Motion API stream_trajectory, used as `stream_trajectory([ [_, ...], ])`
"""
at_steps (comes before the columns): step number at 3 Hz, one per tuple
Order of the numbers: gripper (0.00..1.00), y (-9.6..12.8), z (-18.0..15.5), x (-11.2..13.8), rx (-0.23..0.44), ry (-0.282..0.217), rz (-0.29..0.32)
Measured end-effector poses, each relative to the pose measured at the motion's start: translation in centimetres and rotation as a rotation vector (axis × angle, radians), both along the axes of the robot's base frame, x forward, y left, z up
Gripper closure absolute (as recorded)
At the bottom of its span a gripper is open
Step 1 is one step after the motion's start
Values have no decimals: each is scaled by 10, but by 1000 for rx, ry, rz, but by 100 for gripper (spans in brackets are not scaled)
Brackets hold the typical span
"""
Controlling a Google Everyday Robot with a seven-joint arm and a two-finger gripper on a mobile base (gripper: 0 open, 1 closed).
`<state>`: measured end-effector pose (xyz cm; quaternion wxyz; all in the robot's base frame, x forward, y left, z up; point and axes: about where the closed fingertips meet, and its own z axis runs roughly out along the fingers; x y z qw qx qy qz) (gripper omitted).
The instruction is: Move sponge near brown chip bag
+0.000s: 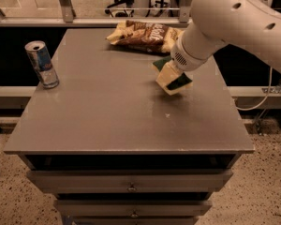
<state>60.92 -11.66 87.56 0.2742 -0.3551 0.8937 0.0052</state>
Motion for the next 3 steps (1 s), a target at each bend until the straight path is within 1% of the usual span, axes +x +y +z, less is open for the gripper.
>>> stream_trajectory([
  [1, 100, -1, -3, 37, -10, -6, 7],
  [2, 100, 3, -7, 65, -18, -15, 22],
  [3, 85, 5, -12, 88, -36, -16, 26],
])
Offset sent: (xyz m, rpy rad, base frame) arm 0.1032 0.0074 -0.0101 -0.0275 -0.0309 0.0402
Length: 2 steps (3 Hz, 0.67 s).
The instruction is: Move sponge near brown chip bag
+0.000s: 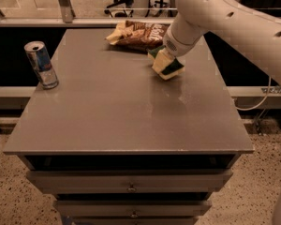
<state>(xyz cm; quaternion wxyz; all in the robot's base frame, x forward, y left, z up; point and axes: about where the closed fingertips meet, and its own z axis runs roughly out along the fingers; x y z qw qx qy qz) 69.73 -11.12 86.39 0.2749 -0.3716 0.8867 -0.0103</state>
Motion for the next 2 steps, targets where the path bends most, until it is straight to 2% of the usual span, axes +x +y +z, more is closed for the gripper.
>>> stream_trajectory([
  [2, 39, -9, -8, 29, -41, 8, -37],
])
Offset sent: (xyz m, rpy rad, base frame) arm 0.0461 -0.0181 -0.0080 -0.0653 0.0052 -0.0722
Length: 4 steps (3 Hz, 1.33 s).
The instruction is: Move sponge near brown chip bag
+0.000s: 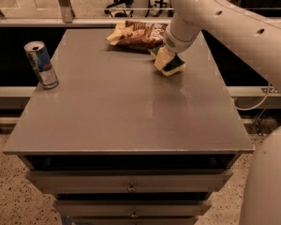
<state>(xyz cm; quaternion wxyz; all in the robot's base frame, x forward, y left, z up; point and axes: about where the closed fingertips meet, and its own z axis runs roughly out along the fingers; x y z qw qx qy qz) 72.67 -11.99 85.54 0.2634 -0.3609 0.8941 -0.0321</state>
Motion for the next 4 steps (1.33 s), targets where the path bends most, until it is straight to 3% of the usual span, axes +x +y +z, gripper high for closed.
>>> stream_trajectory([
  [2, 0, -7, -3, 9, -17, 4, -26],
  [3, 0, -10, 3, 2, -1, -8, -25],
  [4, 0, -23, 19, -30, 62, -27, -22],
])
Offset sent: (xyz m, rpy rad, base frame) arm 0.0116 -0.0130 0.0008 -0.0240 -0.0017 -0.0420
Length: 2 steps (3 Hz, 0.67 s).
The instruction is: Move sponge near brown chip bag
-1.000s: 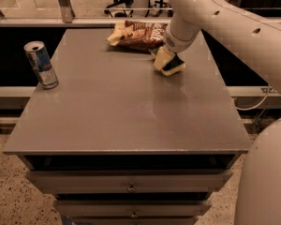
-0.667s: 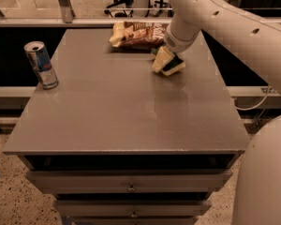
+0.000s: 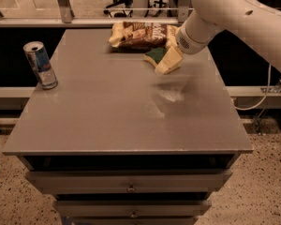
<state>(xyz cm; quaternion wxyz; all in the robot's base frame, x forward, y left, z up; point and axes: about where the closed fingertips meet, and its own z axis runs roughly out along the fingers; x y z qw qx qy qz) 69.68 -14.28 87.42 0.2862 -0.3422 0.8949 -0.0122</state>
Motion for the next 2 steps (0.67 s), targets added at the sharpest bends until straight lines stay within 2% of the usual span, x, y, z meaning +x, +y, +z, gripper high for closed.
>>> stream_trajectory([
  [1, 0, -37, 7, -47, 134, -34, 17],
  [2, 0, -55, 5, -76, 268, -94, 60],
])
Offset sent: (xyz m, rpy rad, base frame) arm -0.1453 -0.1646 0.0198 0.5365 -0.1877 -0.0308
